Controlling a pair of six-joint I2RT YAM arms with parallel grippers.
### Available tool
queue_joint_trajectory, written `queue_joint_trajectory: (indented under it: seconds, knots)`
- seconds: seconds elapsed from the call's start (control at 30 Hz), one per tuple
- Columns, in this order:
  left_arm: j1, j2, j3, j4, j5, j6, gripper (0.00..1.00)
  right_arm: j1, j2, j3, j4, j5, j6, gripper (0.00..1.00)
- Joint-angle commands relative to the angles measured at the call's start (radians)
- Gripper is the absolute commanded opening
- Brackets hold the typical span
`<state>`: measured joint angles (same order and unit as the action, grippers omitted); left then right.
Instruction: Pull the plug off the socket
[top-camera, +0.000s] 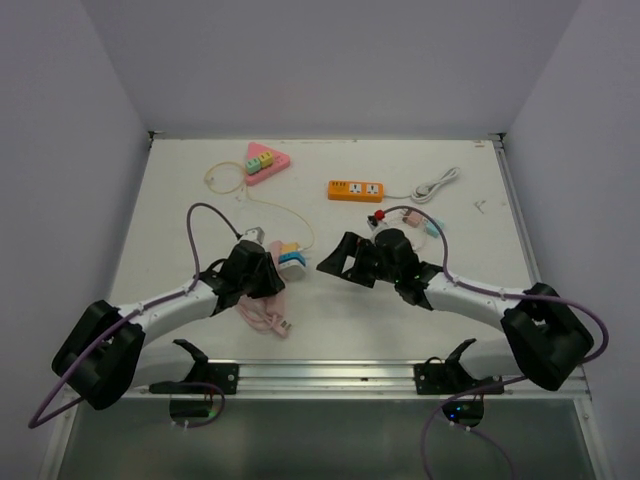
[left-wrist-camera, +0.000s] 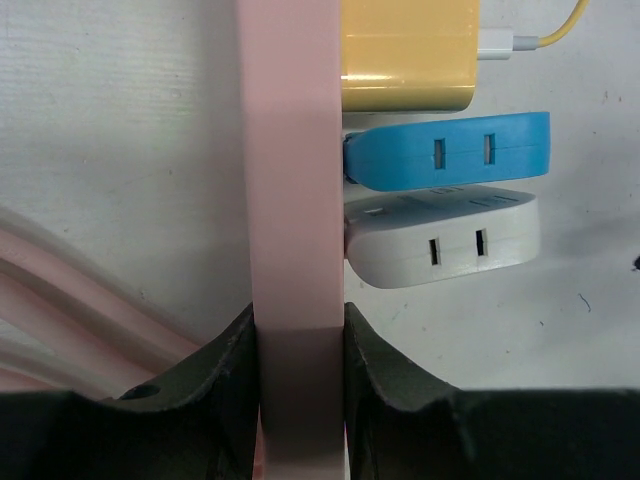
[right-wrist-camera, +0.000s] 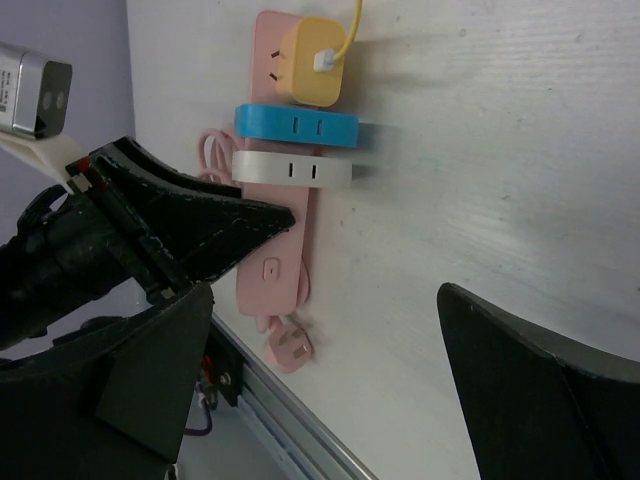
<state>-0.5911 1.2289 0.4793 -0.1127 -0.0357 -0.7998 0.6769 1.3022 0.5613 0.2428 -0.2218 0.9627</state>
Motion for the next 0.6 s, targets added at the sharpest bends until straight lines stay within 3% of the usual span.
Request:
queue_joint_trajectory:
  seconds: [0.0,0.17,0.57]
  knots:
    - [-0.001,-0.040,-0.018,0.096,0.068,0.005,0.00,0.065,0.083,0.077,0.099,0.105,0.086,0.99]
    - [-0.003,-0.068,-0.028,0.131,0.071,0.008,0.00,0.133,0.187,0.137,0.153,0.156,0.094,0.99]
    - [-0.003,-0.101,-0.057,0.163,0.097,0.007,0.00,0.167,0.348,0.235,0.165,0.171,0.123,0.99]
